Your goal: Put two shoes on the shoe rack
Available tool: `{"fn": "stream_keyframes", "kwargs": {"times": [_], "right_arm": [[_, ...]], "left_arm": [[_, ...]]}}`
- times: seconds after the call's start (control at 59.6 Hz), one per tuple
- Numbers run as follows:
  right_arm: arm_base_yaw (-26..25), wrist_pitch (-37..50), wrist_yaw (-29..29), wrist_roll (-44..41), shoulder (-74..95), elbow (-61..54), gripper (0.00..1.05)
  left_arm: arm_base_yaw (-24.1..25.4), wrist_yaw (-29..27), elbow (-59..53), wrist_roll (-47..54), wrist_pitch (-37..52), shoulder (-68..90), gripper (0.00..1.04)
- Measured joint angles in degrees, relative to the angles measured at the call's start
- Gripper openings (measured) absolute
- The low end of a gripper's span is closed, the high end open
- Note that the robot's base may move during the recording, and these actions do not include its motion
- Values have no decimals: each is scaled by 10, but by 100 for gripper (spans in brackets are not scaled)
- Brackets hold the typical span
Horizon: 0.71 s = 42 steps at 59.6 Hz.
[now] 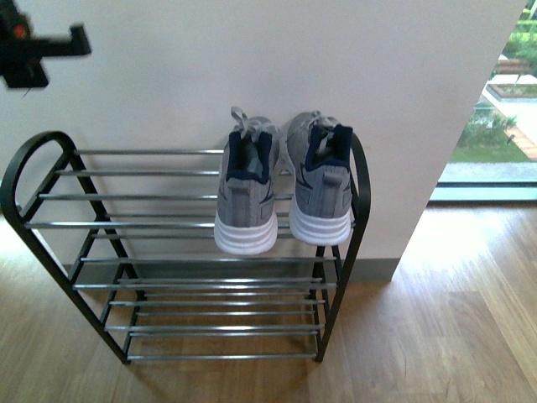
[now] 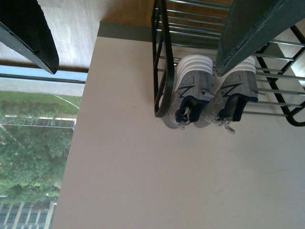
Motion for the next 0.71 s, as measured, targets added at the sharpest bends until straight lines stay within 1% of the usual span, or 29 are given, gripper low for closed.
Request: {"fn": "stream_keyframes", "kwargs": {"times": [0.034, 0.084, 0.118, 0.302, 0.487, 0.705], "right_arm": [[0, 0, 0, 0, 0, 0, 95], [0, 0, 0, 0, 0, 0, 95], [0, 0, 0, 0, 0, 0, 95], [0, 0, 0, 0, 0, 0, 95], [0, 0, 0, 0, 0, 0, 95], [0, 0, 0, 0, 0, 0, 95]], "left_arm": [[3, 5, -14, 2, 2, -9, 13], [10, 15, -46, 4, 5, -30, 4], [13, 18, -58, 3, 6, -39, 1], [46, 45, -156, 8, 6, -138, 1], [64, 66, -210, 9, -13, -210, 1], [82, 83, -261, 10, -61, -307, 1]]}}
